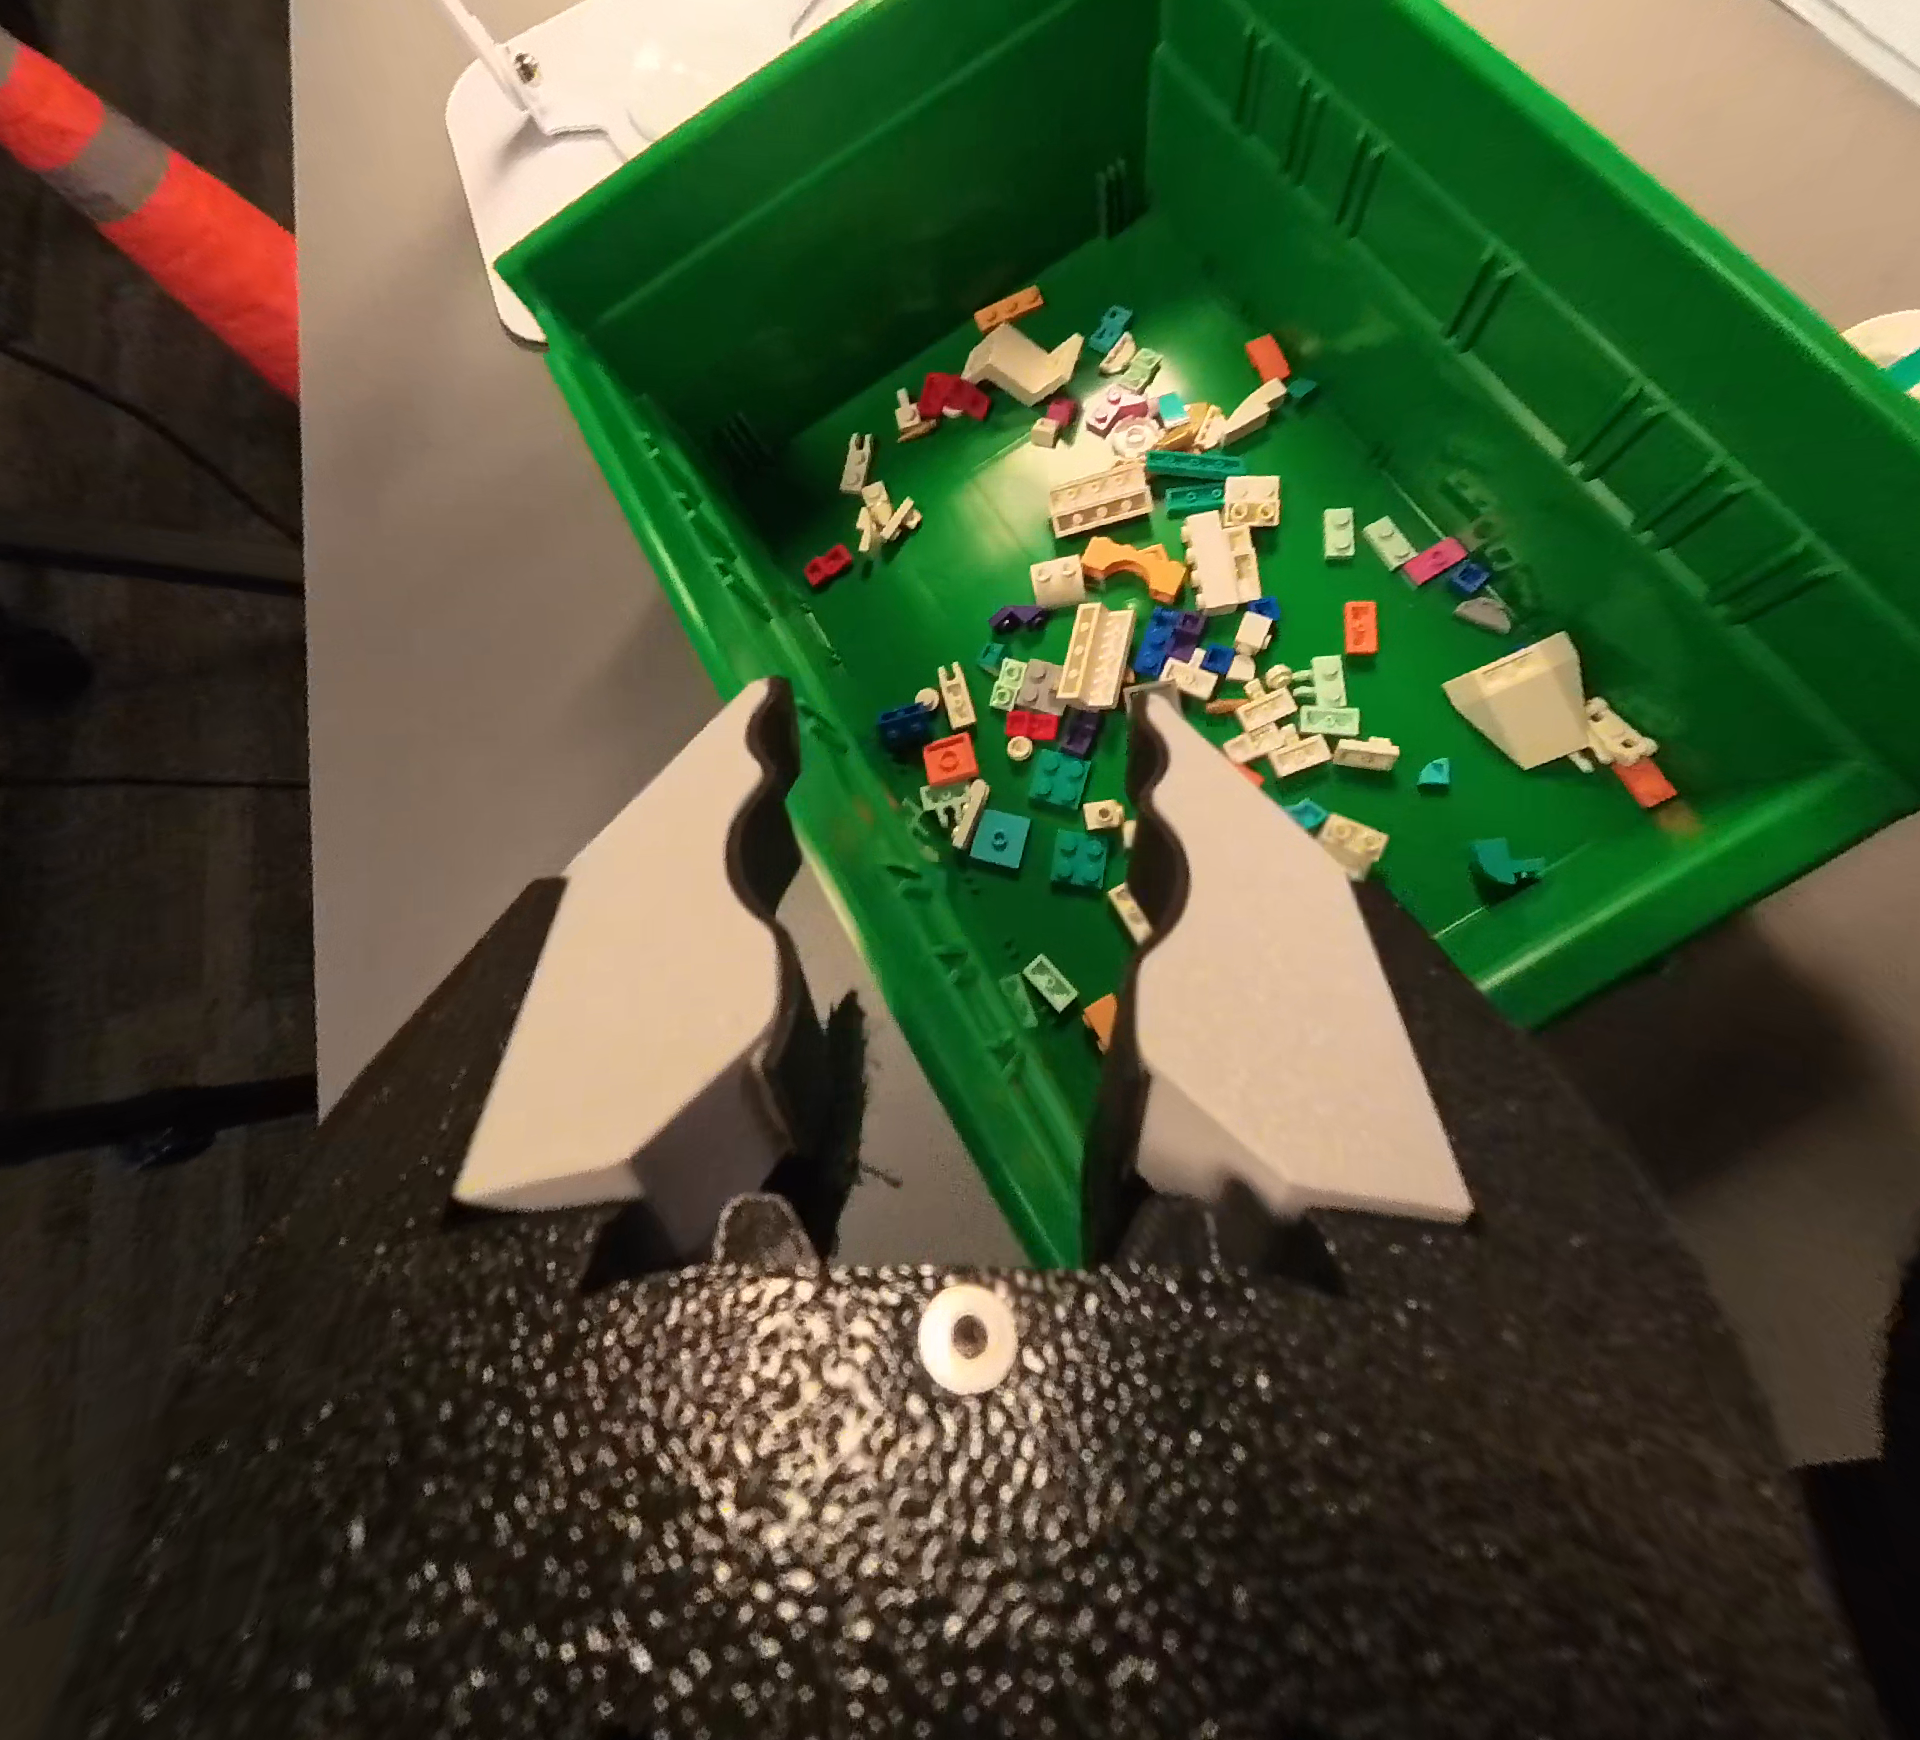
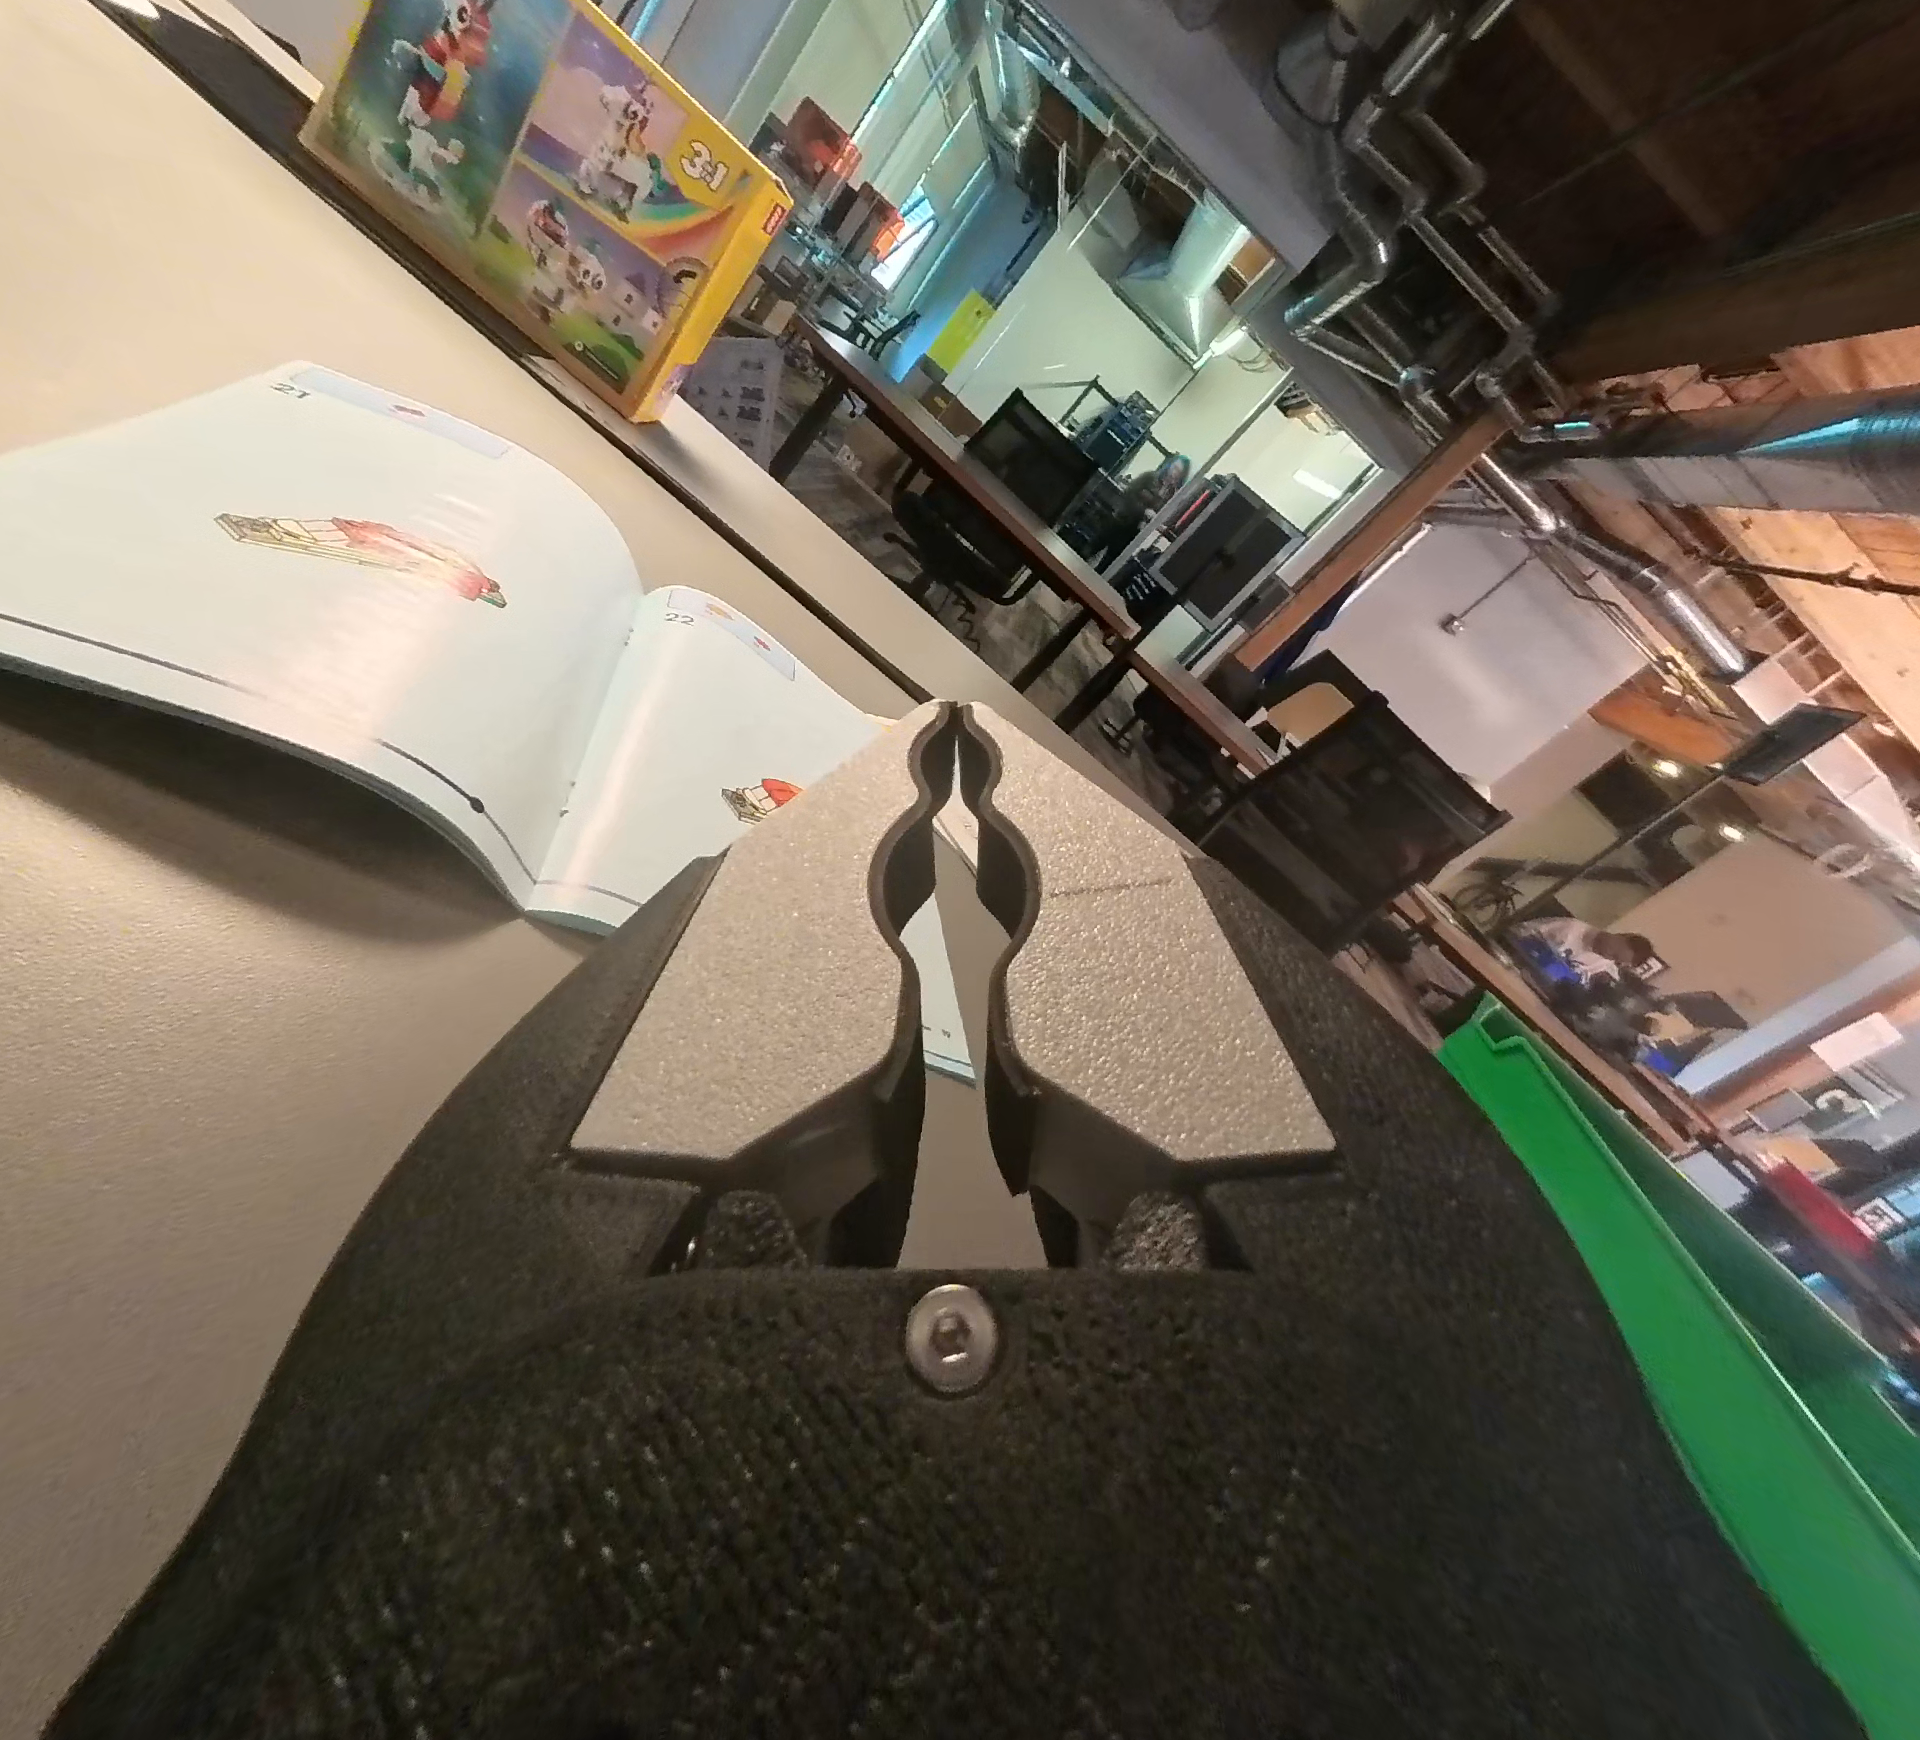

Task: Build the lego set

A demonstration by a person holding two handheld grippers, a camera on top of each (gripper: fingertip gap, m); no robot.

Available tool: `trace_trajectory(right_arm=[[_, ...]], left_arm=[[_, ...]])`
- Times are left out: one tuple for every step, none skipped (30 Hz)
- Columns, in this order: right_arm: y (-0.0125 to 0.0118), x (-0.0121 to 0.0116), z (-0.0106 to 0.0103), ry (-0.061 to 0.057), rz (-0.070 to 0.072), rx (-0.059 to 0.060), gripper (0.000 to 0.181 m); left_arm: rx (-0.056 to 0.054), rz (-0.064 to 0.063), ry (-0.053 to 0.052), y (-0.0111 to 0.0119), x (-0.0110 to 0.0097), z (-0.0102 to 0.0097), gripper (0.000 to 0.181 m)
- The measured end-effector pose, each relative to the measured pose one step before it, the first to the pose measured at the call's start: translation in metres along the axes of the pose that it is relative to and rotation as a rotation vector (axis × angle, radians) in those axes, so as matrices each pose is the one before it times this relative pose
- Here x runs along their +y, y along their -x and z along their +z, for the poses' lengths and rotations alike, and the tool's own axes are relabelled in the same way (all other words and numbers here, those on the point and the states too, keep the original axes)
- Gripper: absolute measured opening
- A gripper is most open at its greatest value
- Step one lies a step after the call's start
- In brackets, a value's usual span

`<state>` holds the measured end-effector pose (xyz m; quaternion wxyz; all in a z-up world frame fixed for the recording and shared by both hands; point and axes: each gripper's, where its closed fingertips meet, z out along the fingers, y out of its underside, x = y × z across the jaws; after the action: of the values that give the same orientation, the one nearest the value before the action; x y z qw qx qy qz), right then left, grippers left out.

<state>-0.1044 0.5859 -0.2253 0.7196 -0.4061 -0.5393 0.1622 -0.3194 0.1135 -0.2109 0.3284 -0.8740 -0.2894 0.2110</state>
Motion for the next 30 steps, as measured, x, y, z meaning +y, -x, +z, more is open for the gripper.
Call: trace_trajectory(right_arm=[[0.00037, -0.00008, 0.00016, -0.0003, 0.0017, -0.0025, 0.0], [0.00036, -0.00003, 0.00009, -0.0007, 0.0007, -0.0027, 0.0], [0.00017, -0.00019, -0.00005, -0.0005, -0.0009, -0.0007, 0.0], [0.00013, -0.00011, 0.00001, -0.0009, -0.0006, -0.0002, 0.0], [-0.00018, -0.00015, -0.00017, -0.0015, 0.0004, 0.0007, 0.0], [-0.0005, -0.0003, -0.00016, -0.0021, 0.0019, 0.0021, 0.0], [-0.0005, -0.00021, -0.00017, -0.0019, 0.0038, 0.0014, 0.0], [-0.00055, -0.00015, -0.00005, -0.0018, 0.0039, 0.0015, 0.0], [-0.00068, -0.00034, -0.00014, -0.0022, 0.0034, 0.0019, 0.0], [-0.00031, -0.00042, -0.00019, -0.003, 0.003, 0.001, 0.0], [0.00006, -0.00037, -0.00005, -0.0024, 0.0024, -0.0014, 0.0], [0.00019, -0.0003, -0.00017, -0.0021, 0.0006, -0.0014, 0.0], [0.00016, -0.00043, -0.00012, -0.0019, 0.0006, -0.0009, 0.0], [0.00014, -0.00018, 0.00001, -0.0014, 0.001, -0.0008, 0.0], [-0.00002, -0.00006, -0.00007, -0.0011, 0.001, -0.0003, 0.0], [-0.00005, -0.00019, -0.00006, -0.0009, 0.002, -0.0005, 0.0], [0.00004, -0.00015, -0.00006, -0.0018, 0.003, -0.0011, 0.0], [0.00006, -0.00024, -0.00013, -0.002, 0.0034, -0.0017, 0.0], [-0.00005, -0.00025, -0.00012, -0.002, 0.0031, -0.001, 0.0], [0.00006, -0.00017, -0.00001, -0.0018, 0.0033, -0.0019, 0.0], [0.00008, -0.00008, -0.0001, -0.0012, 0.0031, -0.0012, 0.0], [-0.0003, -0.00038, -0.00022, -0.0026, 0.0023, 0.0006, 0.0], [-0.00013, -0.00045, -0.00035, -0.0033, 0.0037, -0.0005, 0.0], [-0.00022, -0.00035, -0.00029, -0.0029, 0.0045, -0.0008, 0.0], [-0.00035, -0.00031, -0.00025, -0.003, 0.0049, -0.0002, 0.0], [-0.00025, -0.00024, -0.00031, -0.003, 0.0062, -0.001, 0.0], [-0.00033, -0.00026, -0.00033, -0.0025, 0.0064, -0.0008, 0.0], [-0.0005, -0.00016, -0.00019, -0.0021, 0.0047, 0.0005, 0.0], [-0.00028, -0.00009, -0.00009, -0.0016, 0.0032, -0.0004, 0.0], [0.00001, -0.00021, -0.00003, -0.0015, 0.0013, -0.0009, 0.0]], left_arm=[[-0.0066, 0.0022, 0.0085, 0.00126, 0.00184, -0.00078, 0.061], [0.0016, 0.0049, 0.0106, 0.00004, 0.00222, -0.00051, 0.059], [0.0067, 0.0032, 0.0118, -0.00076, 0.00246, -0.00022, 0.058], [0.0032, -0.0026, 0.0131, -0.00036, 0.00254, 0.00028, 0.059], [0.0039, -0.0027, 0.0139, -0.00047, 0.00256, 0.00057, 0.059], [0.0067, -0.0009, 0.016, -0.00121, 0.00287, 0.00095, 0.059], [0.0097, 0.0027, 0.0194, -0.00201, 0.00324, 0.00103, 0.058], [0.0122, 0.0046, 0.0248, -0.00272, 0.00414, 0.00141, 0.057], [0.0119, -0.0009, 0.029, -0.0028, 0.00462, 0.00197, 0.057], [0.0185, -0.0089, 0.0269, -0.0036, 0.00449, 0.00266, 0.059], [0.0353, -0.0105, 0.0163, -0.00617, 0.00298, 0.00293, 0.06], [0.0254, -0.0065, 0.0139, -0.00465, 0.00268, 0.00261, 0.062], [-0.0215, 0.0103, 0.0012, 0.002, 0.00022, 0.0004, 0.059], [-0.0165, 0.0114, 0.0047, 0.0011, 0.00072, -0.00027, 0.054], [-0.0115, 0.0116, 0.0059, 0.00013, 0.00035, -0.0002, 0.052], [-0.0168, 0.0189, 0.0068, 0.00056, -0.00015, -0.00032, 0.046], [-0.0179, 0.0363, 0.0065, -0.00012, -0.00081, -0.00008, 0.039], [-0.0112, 0.0548, 0.0063, -0.00174, -0.00147, -0.00001, 0.035], [-0.0023, 0.0658, 0.0056, -0.00382, -0.00217, 0.00033, 0.03], [0.0211, 0.0603, 0.0, -0.00729, -0.00353, 0.00102, 0.024], [0.0455, 0.0571, 0.0009, -0.01065, -0.00401, 0.00212, 0.023], [0.0392, 0.0507, 0.0104, -0.00913, -0.00258, 0.00347, 0.023], [0.0289, 0.0401, 0.0267, -0.0064, 0.00001, 0.00478, 0.022], [0.0184, 0.0229, 0.04, -0.00324, 0.00233, 0.0059, 0.022], [0.0144, 0.0082, 0.0484, -0.00142, 0.00403, 0.00641, 0.022], [0.0047, 0.0031, 0.0545, 0.00051, 0.00534, 0.00653, 0.022], [-0.0053, 0.0095, 0.0544, 0.00136, 0.0058, 0.00632, 0.023], [0.0093, 0.0193, 0.0518, -0.00147, 0.00587, 0.00599, 0.023], [0.0197, 0.0146, 0.0368, -0.00317, 0.00384, 0.00532, 0.024], [0.0267, 0.0068, 0.0262, -0.00363, 0.00209, 0.00419, 0.025]])
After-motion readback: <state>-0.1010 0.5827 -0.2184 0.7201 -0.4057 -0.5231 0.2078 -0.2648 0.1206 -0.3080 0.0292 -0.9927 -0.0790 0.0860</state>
